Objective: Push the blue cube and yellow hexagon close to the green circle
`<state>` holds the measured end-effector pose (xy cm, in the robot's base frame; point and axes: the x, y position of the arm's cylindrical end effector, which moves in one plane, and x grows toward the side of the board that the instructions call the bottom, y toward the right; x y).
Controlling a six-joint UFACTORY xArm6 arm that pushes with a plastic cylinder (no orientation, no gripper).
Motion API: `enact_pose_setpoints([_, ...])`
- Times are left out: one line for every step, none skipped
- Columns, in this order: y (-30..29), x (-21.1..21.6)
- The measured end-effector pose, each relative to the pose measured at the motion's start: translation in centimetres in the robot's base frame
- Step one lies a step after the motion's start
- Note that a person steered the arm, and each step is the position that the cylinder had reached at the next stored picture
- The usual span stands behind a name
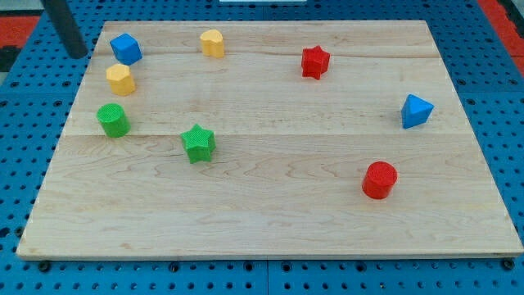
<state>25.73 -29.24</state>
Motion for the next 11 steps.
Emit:
enact_pose_setpoints([3.4,-2.6])
enact_pose_setpoints([5.0,-1.5])
enact_pose_setpoints([6.7,-1.5])
enact_pose_setpoints([6.1,-0.7])
enact_pose_setpoints([6.1,1.2])
enact_pose_setpoints([6.4,1.6])
enact_pose_setpoints([4.6,5.5])
enact_pose_setpoints([5.3,8.7])
enact_pose_setpoints([4.2,11.3])
enact_pose_setpoints([2.5,13.5])
enact_pose_setpoints([9.0,14.5])
